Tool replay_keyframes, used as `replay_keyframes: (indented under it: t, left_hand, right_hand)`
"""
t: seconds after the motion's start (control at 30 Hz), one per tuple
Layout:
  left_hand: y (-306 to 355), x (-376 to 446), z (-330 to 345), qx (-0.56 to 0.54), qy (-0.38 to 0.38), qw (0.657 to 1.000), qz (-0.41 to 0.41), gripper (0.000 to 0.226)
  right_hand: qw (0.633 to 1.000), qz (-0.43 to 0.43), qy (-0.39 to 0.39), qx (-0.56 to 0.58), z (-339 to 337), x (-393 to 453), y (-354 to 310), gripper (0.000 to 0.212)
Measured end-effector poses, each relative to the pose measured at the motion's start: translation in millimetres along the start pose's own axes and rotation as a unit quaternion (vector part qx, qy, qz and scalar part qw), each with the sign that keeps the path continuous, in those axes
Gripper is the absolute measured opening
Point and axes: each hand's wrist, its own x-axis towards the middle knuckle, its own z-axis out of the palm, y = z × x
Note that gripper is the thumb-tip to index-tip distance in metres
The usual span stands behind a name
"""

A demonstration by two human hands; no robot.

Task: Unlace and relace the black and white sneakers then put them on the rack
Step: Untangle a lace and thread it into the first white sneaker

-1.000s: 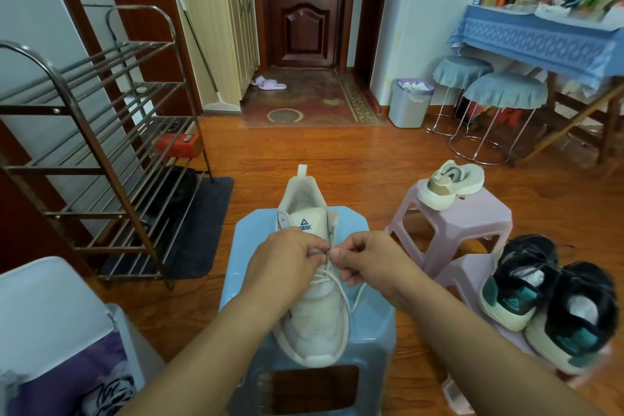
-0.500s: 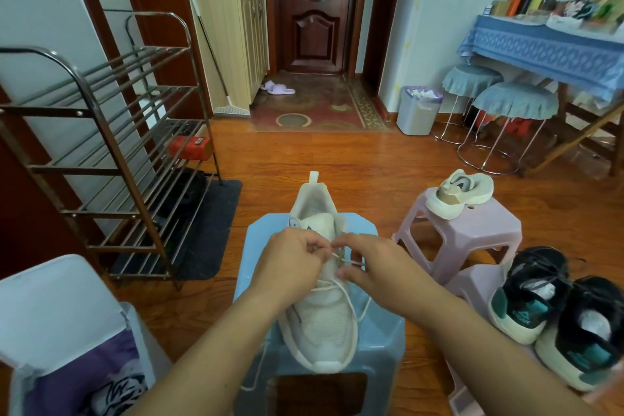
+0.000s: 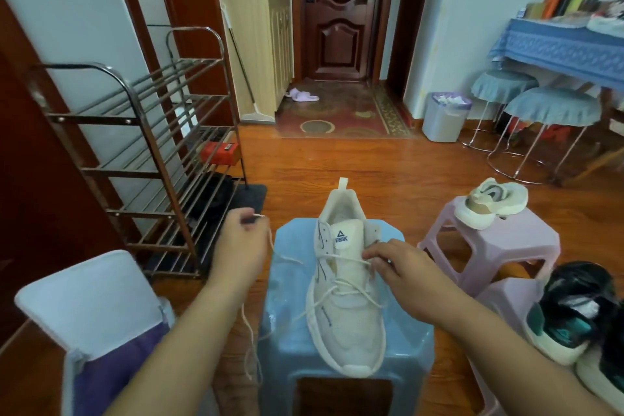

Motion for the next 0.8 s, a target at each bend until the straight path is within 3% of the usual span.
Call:
replay_keyframes:
  t: [0.07,0.1,0.17,0.27,0.43,0.63,0.8]
  left_hand:
    - [0.9,-23.6,20.5,0.181,-0.082,0.974,0.107,0.037]
    - [1.6,-35.4,28.6,0.221,-0.125,0.958,0.129,0.038]
    - [-1.9,-48.0,42.4,0.264,-0.164,0.938,0.153,0.029]
    - [-4.8,-44.8,49.9,0.266,-0.146,0.931,0.202,0.018]
    - [3.7,-35.2,38.2,0.257,-0.182,0.928,0.199,0.018]
    - [1.8,5.5,-33.0,0.267,-0.087,0.954,0.103,0.024]
    - [-4.6,-2.4,-39.2,0.309,-0.09,0.943,0.09,0.022]
  right_hand:
    - [1.0,0.012,0.008,-0.001,3.2,1.8,-2.1,0.024]
    - [1.0,0.016,0.01,-0.005,4.9,2.2,-3.1,0.024]
    - [1.0,0.024,0.01,-0.016,6.1,1.4,-5.4,0.024]
    - [0.999,0.024,0.013,-0.019,5.1,0.4,-8.8,0.025]
    - [1.0,0.019,0.002,-0.009,1.0,1.0,-7.7,0.032]
    - [0.999,0.032,0.021,0.009,-8.6,3.5,7.2,0.068]
    - [1.0,-0.002,0.006,-0.011,-4.1,2.5,5.9,0.047]
